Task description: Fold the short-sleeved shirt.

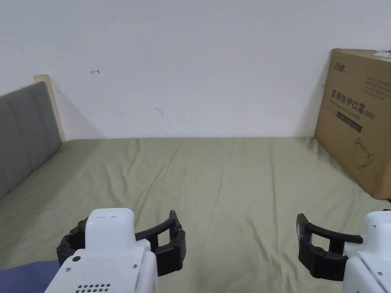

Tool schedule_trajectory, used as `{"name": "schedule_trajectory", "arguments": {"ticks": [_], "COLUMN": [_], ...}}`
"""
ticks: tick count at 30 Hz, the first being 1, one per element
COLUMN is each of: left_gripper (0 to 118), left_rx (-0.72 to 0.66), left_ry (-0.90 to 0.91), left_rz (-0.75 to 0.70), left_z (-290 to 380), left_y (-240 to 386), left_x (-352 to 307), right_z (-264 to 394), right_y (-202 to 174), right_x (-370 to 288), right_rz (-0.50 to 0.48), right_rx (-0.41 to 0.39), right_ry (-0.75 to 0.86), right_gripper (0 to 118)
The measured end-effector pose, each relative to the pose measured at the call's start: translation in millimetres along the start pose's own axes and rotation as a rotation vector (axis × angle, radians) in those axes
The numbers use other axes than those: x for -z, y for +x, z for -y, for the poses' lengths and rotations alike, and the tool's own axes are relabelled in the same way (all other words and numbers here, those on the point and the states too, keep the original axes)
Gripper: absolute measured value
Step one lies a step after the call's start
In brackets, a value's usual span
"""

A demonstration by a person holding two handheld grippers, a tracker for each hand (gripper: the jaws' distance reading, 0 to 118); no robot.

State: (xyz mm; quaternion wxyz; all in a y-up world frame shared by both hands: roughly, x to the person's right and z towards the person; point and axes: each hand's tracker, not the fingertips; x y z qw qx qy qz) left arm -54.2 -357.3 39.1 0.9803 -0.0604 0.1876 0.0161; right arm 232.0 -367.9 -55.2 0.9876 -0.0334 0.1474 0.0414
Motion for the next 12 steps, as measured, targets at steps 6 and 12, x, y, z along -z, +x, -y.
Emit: {"name": "schedule_trajectory", "arguments": {"ticks": [6, 12], "left_gripper": [111, 111], "left_rx": [-0.023, 0.018], "left_ry": [-0.004, -0.029], "left_rz": [0.03, 0.04], "left_z": [-1.0, 5.3], "left_y": [4.3, 12.0], "left_x": [1.7, 7.0], "right_z": [2.8, 9.3], "right_y": [0.3, 0.8], "right_x": [2.6, 7.7], "right_rz": [0.001, 0.008], "right_rx": [0.017, 0.015], "right_ry": [-0.012, -0.026], "right_gripper": [118, 118]}}
